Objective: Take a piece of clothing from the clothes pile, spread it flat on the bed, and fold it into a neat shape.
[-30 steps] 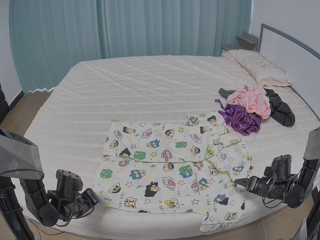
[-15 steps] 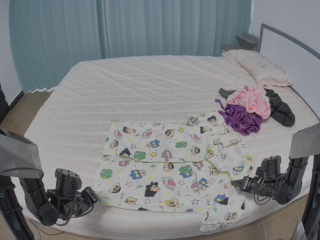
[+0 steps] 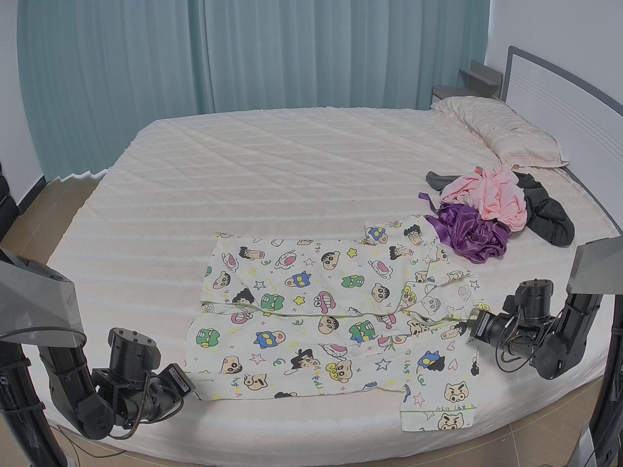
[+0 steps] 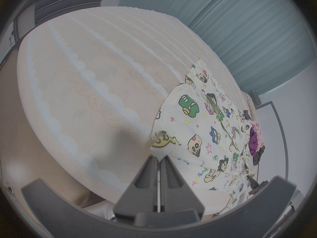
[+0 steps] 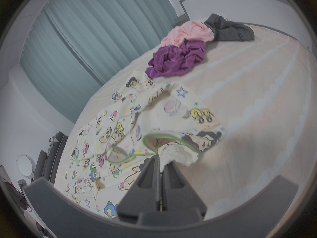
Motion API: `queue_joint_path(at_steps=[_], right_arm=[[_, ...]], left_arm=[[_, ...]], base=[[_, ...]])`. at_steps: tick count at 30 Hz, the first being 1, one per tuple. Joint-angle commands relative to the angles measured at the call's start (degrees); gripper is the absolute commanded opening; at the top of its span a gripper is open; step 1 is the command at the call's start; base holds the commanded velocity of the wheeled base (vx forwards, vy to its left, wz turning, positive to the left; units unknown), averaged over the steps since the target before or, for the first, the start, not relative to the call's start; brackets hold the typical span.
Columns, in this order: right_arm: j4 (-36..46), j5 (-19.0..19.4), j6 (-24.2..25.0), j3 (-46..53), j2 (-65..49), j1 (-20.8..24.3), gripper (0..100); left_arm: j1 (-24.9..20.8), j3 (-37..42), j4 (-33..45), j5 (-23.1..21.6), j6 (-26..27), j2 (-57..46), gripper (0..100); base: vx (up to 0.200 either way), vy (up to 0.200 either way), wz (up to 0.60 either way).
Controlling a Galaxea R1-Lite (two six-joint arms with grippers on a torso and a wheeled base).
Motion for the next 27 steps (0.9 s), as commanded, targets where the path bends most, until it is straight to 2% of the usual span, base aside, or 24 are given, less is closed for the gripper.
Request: queue_joint_path(at_steps=[1,8,9,17,22,27], right_arm=[[-0.15,0.12,-0.43,-2.95,-0.3,-0.17,0],[0.55,0.3,-0.87,-7.96,3.39,-0.09,0],[0.55,0.3,-0.87,-7.96,4.62,0.09,100],[-1.3,0.82,-0.87,-1.98,1.99,-2.46,100],[-2.0,4.07,-0.78,3.55,-3.37,-5.45,100],[-3.23,4.69,-0.26,6.46,-7.33,-8.08,100]], left_arm=[[-0.06,-0.1,0.0,0.06,-0.04,0.18,0],[0.03,-0.45,-0.09,-0.02,-0.13,1.06,0],[0.03,-0.45,-0.09,-0.02,-0.04,1.23,0],[0.11,-0.45,-0.09,-0.02,-0.04,1.23,0],[0.11,-0.72,-0.09,-0.02,-0.04,1.15,0],[0.11,-0.72,-0.09,-0.02,-0.04,1.06,0]], base=[[0.0,0.0,0.0],[0.0,0.0,0.0],[0.0,0.0,0.0],[0.0,0.0,0.0],[0.0,0.0,0.0],[0.0,0.0,0.0]])
